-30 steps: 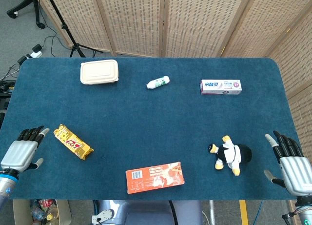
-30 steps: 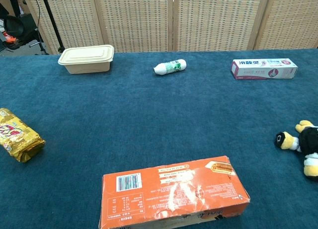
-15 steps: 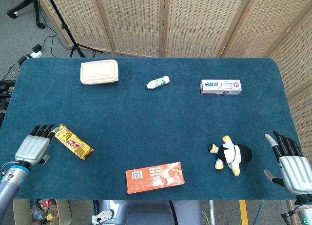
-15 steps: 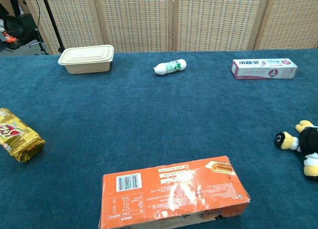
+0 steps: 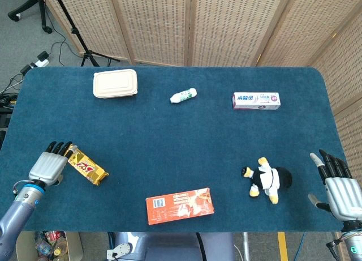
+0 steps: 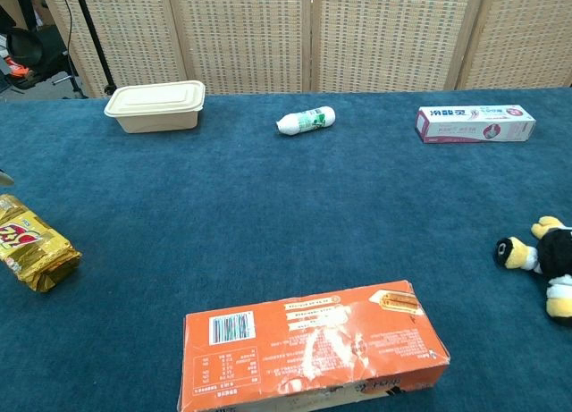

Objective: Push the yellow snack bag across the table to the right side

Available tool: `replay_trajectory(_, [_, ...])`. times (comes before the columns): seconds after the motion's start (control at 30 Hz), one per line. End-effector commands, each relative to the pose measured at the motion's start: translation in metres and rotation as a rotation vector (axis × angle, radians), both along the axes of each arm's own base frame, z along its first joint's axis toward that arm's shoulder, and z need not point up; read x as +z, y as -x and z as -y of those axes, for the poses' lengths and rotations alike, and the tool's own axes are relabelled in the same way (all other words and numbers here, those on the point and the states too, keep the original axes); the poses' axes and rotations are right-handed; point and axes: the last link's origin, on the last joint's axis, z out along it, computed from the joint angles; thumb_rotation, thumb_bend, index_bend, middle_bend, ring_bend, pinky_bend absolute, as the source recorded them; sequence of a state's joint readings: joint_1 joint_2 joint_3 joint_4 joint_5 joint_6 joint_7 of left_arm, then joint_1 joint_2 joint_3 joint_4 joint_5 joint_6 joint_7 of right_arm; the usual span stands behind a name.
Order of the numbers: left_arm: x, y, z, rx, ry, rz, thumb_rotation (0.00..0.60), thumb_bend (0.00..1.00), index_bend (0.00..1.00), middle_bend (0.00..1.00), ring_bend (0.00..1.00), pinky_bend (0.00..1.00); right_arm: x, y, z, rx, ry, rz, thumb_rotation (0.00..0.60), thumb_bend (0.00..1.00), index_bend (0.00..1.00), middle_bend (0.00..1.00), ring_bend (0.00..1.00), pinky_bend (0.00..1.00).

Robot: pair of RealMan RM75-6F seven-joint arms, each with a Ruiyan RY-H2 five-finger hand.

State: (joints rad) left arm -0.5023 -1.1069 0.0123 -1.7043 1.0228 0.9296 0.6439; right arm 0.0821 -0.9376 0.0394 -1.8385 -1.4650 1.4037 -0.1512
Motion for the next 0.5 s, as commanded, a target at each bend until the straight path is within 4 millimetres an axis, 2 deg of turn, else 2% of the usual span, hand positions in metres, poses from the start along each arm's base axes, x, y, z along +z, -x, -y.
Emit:
replay_trajectory(0.03, [-0.003,-0.001,-0.001,-0.012,0.011,-0.013,0.600,0.32,0.00,0.00,0.00,0.01,0.000,0.000,0.000,0.001,0.001,-0.001,0.600,0.23,0.01,0.00,0.00,0.08])
replay_trajectory(0.5, [-0.022,-0.013,-0.006,-0.067,0.033,-0.037,0.600,0.32,0.00,0.00,0.00,0.01,0.000,0.001,0.001,-0.005,0.000,0.004,0.600,0.23,0.01,0.00,0.00,0.08])
